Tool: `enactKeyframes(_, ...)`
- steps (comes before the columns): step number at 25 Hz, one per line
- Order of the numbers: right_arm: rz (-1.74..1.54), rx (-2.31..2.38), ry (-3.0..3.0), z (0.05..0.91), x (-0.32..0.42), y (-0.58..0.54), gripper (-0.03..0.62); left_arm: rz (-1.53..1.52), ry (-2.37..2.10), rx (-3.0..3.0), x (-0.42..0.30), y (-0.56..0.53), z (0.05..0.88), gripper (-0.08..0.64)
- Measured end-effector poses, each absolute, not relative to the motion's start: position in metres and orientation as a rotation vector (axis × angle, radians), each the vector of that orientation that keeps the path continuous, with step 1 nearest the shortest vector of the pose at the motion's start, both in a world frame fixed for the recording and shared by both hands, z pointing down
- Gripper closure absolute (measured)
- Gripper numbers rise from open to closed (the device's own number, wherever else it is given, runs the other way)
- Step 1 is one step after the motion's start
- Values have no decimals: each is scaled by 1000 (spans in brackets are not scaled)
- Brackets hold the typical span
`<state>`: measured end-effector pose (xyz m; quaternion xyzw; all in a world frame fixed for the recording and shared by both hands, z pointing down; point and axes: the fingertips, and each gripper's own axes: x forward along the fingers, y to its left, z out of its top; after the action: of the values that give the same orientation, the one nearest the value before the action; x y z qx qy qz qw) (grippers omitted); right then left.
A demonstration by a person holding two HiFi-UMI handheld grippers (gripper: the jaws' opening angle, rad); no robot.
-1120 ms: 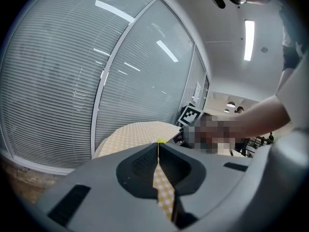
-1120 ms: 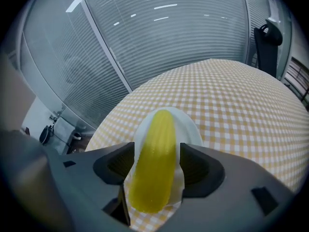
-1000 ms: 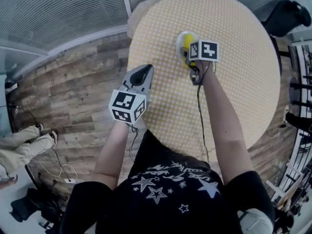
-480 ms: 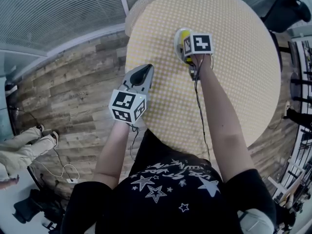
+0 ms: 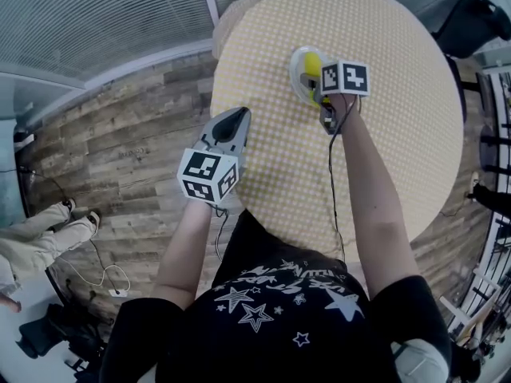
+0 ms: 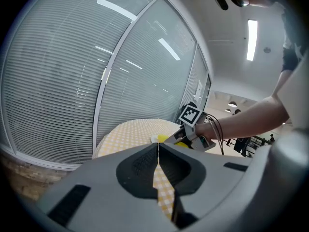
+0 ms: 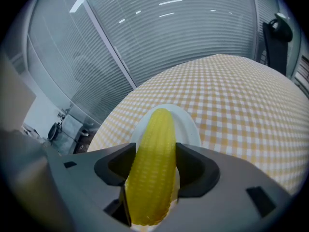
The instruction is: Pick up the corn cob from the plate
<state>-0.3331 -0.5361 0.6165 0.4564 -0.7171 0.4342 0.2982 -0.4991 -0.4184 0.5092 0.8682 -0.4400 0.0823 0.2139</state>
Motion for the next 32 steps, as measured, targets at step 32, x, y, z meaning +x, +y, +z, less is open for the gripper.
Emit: enactKeyframes(32, 1470, 1031, -2642, 473, -242, -338, 324, 116, -1357, 2349, -380, -256, 456, 548)
